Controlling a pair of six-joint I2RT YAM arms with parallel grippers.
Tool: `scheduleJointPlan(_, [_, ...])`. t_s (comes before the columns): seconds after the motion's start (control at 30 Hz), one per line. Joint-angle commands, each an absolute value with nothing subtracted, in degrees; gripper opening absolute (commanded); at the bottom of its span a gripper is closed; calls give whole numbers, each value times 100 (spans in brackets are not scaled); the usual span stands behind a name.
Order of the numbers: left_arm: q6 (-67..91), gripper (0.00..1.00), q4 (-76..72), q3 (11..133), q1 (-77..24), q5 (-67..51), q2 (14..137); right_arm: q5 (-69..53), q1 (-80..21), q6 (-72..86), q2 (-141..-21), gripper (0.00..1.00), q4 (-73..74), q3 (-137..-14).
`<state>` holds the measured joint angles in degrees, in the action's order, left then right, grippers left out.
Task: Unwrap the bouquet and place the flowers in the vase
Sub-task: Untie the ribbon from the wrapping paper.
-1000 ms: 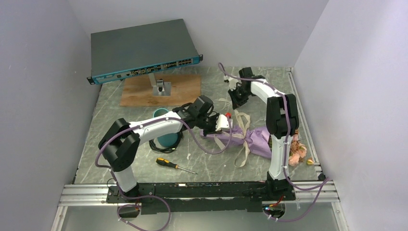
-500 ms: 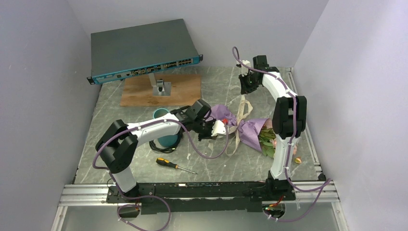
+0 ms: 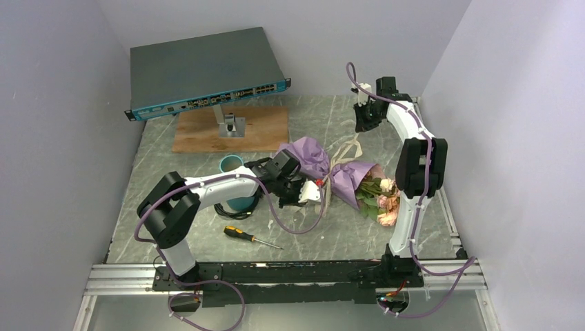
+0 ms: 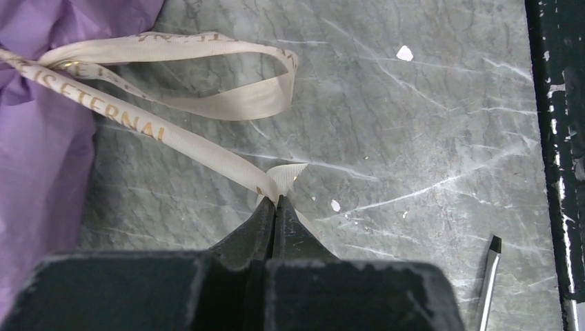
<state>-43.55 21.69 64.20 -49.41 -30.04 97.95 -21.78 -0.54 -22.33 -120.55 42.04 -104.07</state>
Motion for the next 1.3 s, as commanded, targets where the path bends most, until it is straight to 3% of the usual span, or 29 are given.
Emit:
scheduleJointPlan(0.0, [-4474, 0, 2654, 6188, -5054, -3207, 9593, -1886, 198, -2448, -11945, 0, 3572, -10407])
scheduleJointPlan(0.73, [-4685, 0, 3266, 5919, -5123, -3173, 9486, -1461, 662, -2689, -12010, 0, 2954, -10486])
scheduleJointPlan(1.27, [-4757, 0, 3494, 5838, -5131, -3140, 9488, -1180, 1213, -3125, -12229, 0, 2810, -11339])
